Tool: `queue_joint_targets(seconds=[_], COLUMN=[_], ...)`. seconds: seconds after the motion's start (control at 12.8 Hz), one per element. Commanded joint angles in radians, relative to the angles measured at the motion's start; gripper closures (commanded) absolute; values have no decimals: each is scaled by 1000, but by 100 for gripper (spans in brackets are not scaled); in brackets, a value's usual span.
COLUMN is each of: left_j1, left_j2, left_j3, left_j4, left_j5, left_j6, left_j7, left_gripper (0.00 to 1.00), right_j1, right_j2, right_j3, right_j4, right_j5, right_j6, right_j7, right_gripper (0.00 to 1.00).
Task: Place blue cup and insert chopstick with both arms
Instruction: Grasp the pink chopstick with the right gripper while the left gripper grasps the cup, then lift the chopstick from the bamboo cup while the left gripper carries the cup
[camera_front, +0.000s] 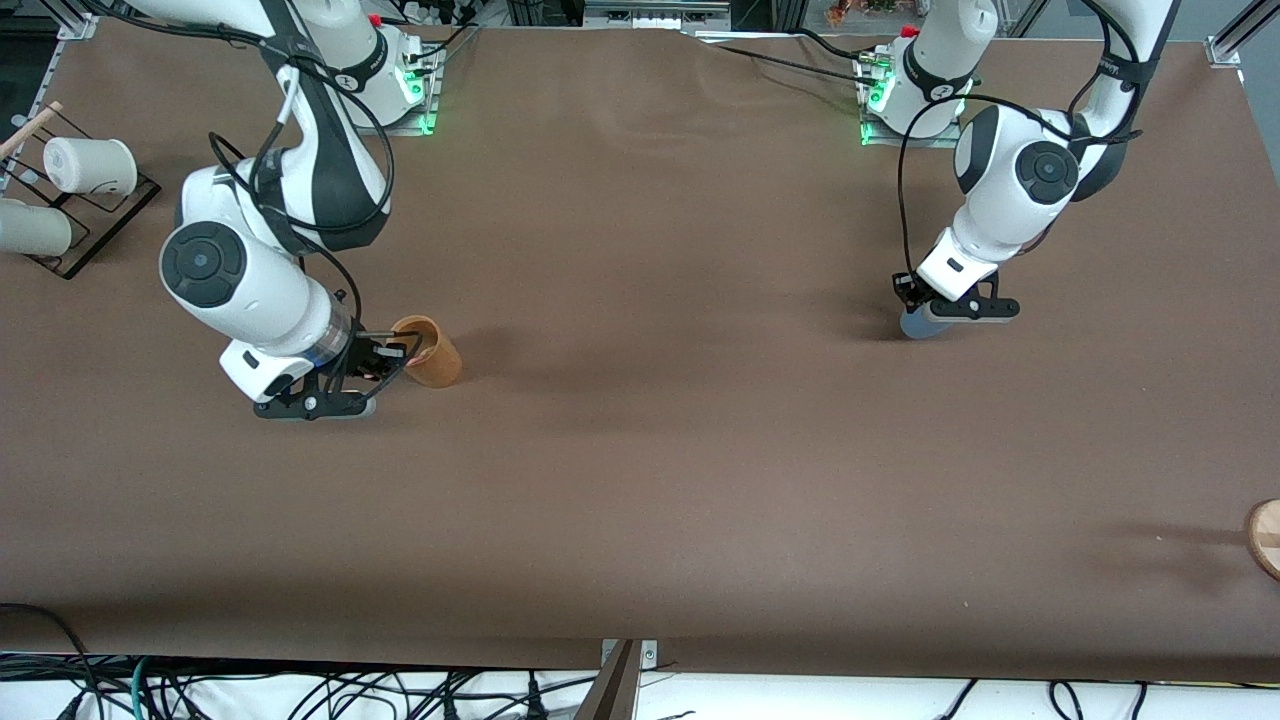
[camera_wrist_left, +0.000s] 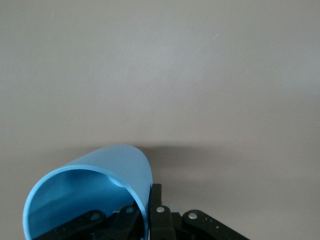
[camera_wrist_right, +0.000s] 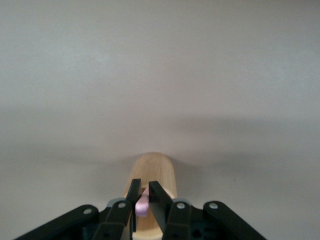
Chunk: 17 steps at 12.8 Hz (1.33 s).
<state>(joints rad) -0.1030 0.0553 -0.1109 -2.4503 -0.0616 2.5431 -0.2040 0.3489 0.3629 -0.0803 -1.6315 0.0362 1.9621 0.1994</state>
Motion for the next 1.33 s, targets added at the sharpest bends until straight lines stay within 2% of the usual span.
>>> queue_joint_targets(seconds=[0.0,0.16,0.39,0.62,0.94,1.25], left_j1=[-53,-137,-263,-386,-463,-468], left_j2=[154,269,417,582,696,712], left_j3=[-93,-108,-101,-102,-93,-84], left_j4=[286,486,722,940,1033,1034], left_j5=[9,19,41,212,220,220], left_j6=[-159,-228,-349,-455,-452,-432], left_j7=[-182,-282,-348,-538,-678,-684], left_gripper=[100,100,100,100,100,100], right_j1=[2,2,1,2,13,27], right_j2=[-18,-30,-33,-33,-24,-18], right_j3=[14,31,34,36,40,40], right_j4=[132,217,343,394,391,392], right_j5=[4,4,5,5,7,5], right_j6=[-161,-262,-406,-443,-434,-430], right_j7=[-18,-20,-44,-58,-52,-38], right_gripper=[100,100,100,100,100,100])
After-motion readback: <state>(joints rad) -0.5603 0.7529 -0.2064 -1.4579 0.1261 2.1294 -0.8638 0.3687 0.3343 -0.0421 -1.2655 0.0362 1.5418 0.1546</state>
